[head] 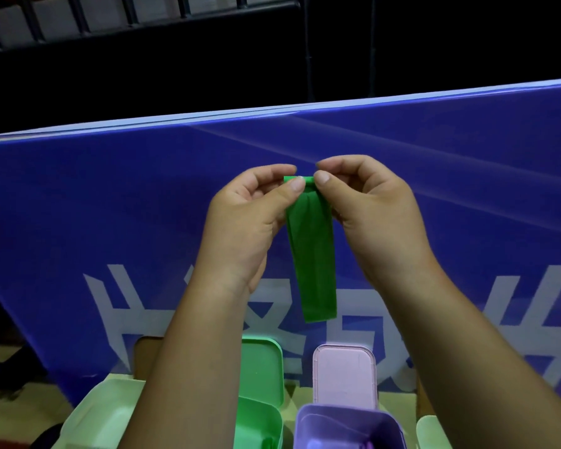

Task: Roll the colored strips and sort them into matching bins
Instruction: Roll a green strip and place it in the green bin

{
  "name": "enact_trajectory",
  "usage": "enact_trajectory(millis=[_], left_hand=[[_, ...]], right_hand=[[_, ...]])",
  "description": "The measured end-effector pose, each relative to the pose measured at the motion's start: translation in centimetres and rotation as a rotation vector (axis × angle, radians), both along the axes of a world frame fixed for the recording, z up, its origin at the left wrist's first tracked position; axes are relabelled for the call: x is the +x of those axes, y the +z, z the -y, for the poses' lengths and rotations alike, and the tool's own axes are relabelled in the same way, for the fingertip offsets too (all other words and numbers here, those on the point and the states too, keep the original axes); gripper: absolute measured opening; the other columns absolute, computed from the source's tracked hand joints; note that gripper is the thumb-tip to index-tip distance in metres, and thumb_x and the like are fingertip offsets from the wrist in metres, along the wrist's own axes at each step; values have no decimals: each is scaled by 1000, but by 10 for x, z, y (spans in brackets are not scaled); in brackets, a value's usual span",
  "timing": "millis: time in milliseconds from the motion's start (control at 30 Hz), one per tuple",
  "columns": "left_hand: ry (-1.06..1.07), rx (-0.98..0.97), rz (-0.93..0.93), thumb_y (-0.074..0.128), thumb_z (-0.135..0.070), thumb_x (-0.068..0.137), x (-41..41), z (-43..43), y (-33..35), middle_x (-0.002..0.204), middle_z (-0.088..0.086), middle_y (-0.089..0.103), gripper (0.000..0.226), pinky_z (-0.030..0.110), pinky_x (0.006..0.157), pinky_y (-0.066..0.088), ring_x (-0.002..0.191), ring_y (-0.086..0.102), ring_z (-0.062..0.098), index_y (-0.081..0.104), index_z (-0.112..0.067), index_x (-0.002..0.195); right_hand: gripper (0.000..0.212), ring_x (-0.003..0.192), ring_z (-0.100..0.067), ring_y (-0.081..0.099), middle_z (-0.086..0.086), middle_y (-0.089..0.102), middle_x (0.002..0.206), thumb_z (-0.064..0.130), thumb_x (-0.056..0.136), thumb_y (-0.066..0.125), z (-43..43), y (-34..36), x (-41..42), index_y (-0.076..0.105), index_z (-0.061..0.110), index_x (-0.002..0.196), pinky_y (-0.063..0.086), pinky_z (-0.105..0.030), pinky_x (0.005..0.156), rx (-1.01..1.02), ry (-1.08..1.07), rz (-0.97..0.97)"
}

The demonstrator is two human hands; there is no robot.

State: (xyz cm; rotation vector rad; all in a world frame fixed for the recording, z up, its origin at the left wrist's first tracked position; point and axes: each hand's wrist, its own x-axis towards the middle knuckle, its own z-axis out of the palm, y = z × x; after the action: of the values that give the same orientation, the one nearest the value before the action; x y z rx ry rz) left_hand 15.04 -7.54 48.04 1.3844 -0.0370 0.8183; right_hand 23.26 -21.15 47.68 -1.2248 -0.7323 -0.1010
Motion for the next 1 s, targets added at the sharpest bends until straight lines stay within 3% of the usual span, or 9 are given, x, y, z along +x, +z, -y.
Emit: enact_trajectory(millis=[133,367,567,800,1000], left_hand=[[-7,-40,-4,75,-14,99,-3,1,-3,106,18,81,20,37,85,64,96,79,28,75,-3,115],[61,-19,-18,77,-17,98,-5,-3,-10,104,15,82,19,39,85,64,97,80,31,77,-7,114],[121,100,-40,80,-8,95,-6,-4,-22,105,11,82,23,46,92,65,101,81,29,77,-10,118],[161,145,-83,79,-7,96,-10,-7,-28,101,9,84,21,44,88,67,96,82,26,80,-8,117],[177,238,-139,78,-10,97,-14,-13,-34,100,3,84,22,40,85,67,94,82,22,81,-13,119]], right_hand=[[13,91,-12,76,3,78,94,13,100,75,-2,-2,-1,76,20,111,60,-26,78,-3,-4,12],[15,98,-16,78,-3,80,101,10,100,74,-5,-8,-5,76,15,114,64,-30,86,14,21,-13],[13,90,-6,76,5,80,94,13,101,73,-3,-13,-4,79,15,113,59,-19,77,-32,-22,29],[21,102,-6,74,10,78,105,21,99,78,3,-26,0,80,21,120,61,-26,89,-254,-163,336],[15,97,-8,71,12,75,101,26,104,72,6,-31,5,80,24,116,61,-38,86,-384,-275,527]])
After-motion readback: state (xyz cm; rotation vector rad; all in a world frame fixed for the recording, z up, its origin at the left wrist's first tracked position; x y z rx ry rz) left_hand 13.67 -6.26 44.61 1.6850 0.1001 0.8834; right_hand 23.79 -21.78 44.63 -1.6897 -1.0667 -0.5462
